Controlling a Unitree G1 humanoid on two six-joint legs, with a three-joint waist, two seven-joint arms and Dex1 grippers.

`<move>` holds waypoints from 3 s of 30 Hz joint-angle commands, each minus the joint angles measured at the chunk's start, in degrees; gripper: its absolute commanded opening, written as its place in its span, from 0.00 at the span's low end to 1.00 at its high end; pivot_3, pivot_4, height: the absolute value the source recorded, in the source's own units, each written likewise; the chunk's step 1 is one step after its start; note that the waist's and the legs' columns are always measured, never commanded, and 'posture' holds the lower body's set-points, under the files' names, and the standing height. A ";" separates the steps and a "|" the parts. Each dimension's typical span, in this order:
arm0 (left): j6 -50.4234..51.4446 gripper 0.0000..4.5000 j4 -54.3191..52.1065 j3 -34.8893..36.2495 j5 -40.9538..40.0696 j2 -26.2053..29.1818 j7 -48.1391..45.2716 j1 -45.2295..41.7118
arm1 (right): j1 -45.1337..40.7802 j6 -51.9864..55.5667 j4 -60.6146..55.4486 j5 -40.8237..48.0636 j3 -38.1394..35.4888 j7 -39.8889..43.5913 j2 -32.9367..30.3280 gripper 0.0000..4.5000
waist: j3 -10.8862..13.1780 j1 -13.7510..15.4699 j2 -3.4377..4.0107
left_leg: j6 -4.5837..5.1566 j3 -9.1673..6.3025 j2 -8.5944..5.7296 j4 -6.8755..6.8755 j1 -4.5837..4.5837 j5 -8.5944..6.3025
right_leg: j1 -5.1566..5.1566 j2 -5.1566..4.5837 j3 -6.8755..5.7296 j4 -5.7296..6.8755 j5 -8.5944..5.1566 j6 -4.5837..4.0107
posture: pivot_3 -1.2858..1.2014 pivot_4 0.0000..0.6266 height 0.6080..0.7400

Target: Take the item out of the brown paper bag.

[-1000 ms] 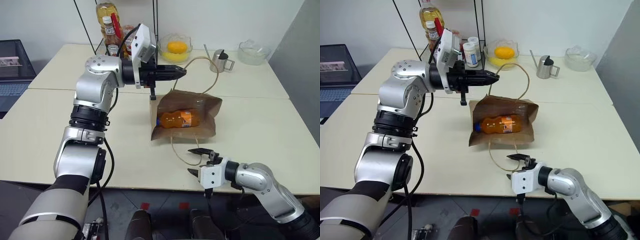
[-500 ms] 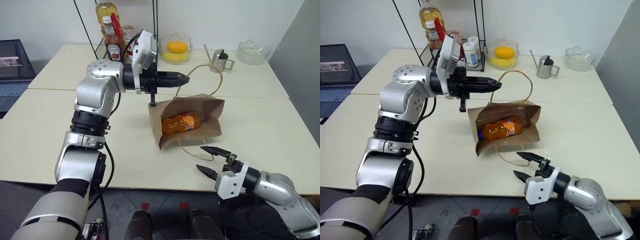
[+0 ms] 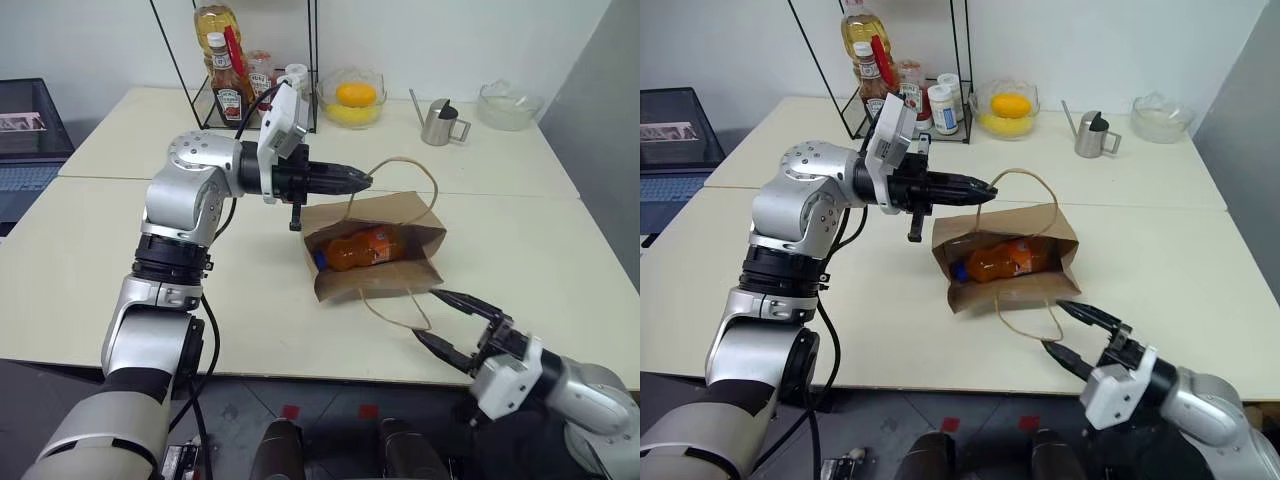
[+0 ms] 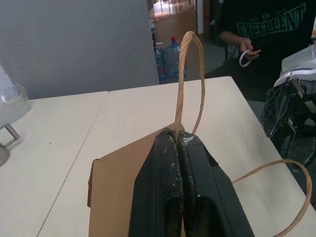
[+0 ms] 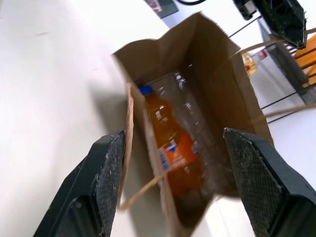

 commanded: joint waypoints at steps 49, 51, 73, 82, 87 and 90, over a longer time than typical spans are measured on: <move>-3.07 0.00 2.91 0.25 0.31 -2.03 1.92 -4.41 | -59.41 60.82 13.87 -27.39 37.82 18.35 17.46 0.73 | 0.01 -0.38 0.02 | -0.17 -0.07 0.03 -0.03 -0.05 0.10 | -0.15 0.02 -0.06 0.06 0.00 -0.01 | 0.52 0.24 1.00; -3.08 0.00 2.91 0.23 0.33 -2.13 1.92 -4.47 | -60.22 61.58 14.92 -28.30 38.31 18.47 18.36 0.73 | 0.01 -0.36 0.02 | -0.18 -0.08 0.03 -0.03 -0.05 0.10 | -0.16 0.01 -0.07 0.06 0.00 -0.01 | 0.52 0.24 1.00; -3.64 0.00 3.68 0.03 0.46 -2.77 1.90 -4.90 | -65.86 56.58 28.69 -34.30 41.05 16.56 21.49 0.79 | 0.01 -0.81 0.03 | -0.17 -0.09 0.03 -0.05 -0.06 0.10 | -0.17 0.01 -0.09 0.06 0.00 -0.01 | 0.52 0.24 1.00; -4.20 0.00 3.91 0.19 0.64 -2.36 1.62 -4.49 | -65.23 55.20 28.62 -33.74 39.79 15.89 20.94 0.52 | 0.01 -1.01 0.03 | -0.17 -0.14 0.03 -0.06 -0.06 0.09 | -0.16 0.01 -0.14 0.07 0.00 -0.01 | 0.52 0.24 1.00; -4.80 0.00 4.17 0.20 0.93 -2.15 1.41 -4.15 | -63.21 53.98 23.51 -33.21 37.55 15.17 19.16 0.52 | 0.02 -0.98 0.03 | -0.17 -0.16 0.03 -0.06 -0.09 0.09 | -0.17 0.01 -0.15 0.07 0.00 -0.01 | 0.52 0.24 1.00; -5.08 0.00 4.38 0.29 1.18 -2.07 1.25 -4.13 | -61.64 54.08 19.21 -32.41 35.82 16.04 17.69 0.52 | 0.02 -0.98 0.04 | -0.17 -0.16 0.02 -0.07 -0.11 0.09 | -0.17 0.01 -0.15 0.04 0.00 -0.01 | 0.52 0.24 1.00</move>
